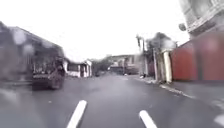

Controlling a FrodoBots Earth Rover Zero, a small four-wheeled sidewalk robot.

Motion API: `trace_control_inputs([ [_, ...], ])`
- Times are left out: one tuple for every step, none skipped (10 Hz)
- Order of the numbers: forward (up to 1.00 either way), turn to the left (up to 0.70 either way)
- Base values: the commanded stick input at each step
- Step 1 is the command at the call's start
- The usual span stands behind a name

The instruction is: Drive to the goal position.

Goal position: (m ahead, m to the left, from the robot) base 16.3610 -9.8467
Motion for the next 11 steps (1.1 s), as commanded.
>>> trace_control_inputs([
  [1.0, 0.22],
  [1.0, 0.24],
  [1.0, 0.11],
  [1.0, 0.01],
  [1.0, 0.12],
  [1.0, 0.13],
  [1.0, -0.07],
  [1.0, -0.12],
  [1.0, -0.18],
  [1.0, -0.4],
  [1.0, -0.4],
])
